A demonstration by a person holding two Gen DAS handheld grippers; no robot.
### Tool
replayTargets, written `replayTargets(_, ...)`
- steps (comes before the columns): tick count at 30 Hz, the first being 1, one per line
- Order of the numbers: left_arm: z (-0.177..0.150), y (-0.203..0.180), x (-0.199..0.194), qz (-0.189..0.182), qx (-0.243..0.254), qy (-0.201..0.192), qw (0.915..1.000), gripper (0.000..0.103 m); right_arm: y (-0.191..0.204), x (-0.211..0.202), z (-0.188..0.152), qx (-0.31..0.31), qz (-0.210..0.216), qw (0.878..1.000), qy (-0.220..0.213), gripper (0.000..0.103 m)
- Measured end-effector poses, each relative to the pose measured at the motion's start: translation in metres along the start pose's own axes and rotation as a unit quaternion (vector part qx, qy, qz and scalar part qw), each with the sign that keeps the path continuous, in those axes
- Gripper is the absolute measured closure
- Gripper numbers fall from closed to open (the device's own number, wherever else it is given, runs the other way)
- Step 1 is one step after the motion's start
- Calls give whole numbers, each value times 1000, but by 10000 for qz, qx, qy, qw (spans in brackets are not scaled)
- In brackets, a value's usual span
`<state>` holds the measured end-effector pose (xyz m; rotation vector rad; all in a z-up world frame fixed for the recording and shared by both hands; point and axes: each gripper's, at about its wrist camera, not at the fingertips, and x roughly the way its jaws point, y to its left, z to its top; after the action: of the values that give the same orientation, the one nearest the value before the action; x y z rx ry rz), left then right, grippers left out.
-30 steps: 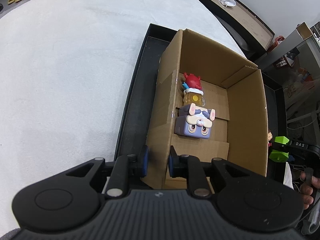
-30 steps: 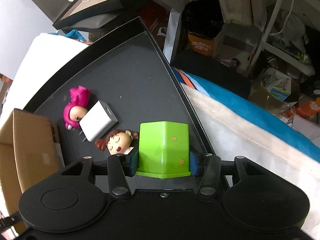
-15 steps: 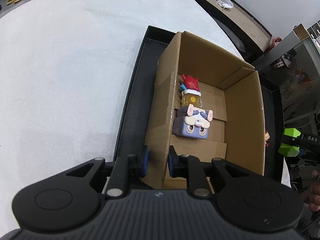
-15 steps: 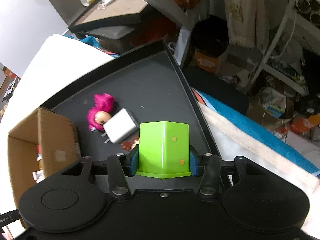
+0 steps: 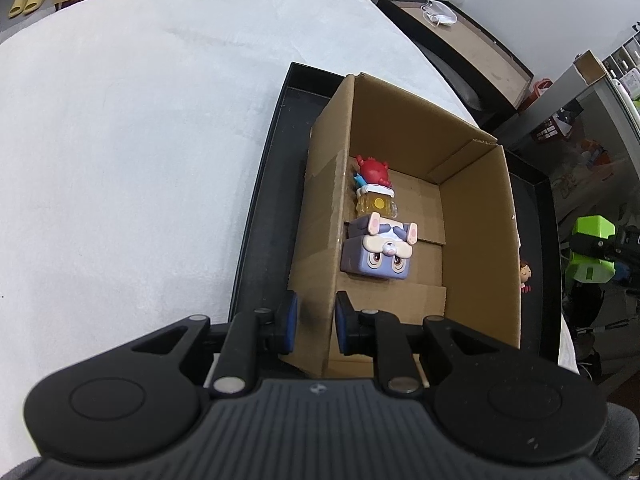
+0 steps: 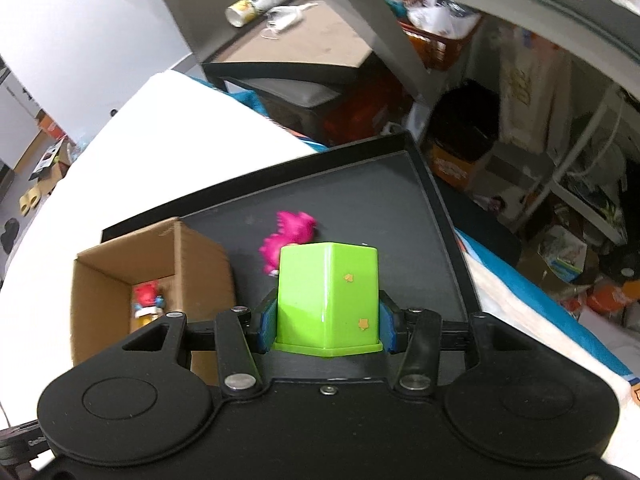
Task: Organize rigid objects
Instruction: 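Lift the lime-green cube with the right gripper toward the box, then lower the lime-green cube into the box and open the right gripper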
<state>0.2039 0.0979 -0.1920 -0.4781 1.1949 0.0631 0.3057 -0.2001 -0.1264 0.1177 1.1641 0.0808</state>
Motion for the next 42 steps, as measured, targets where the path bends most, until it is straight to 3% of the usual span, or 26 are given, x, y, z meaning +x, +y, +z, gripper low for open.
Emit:
replayTargets(18,0,4,2,-162,-9,-2,9999,85,70,-16,-3,-635,106,9979,-120,56)
replayTargets(42,1,7,0,-236,-21,-49,9997,84,146,9,-22,-1307,205,9912,74,55)
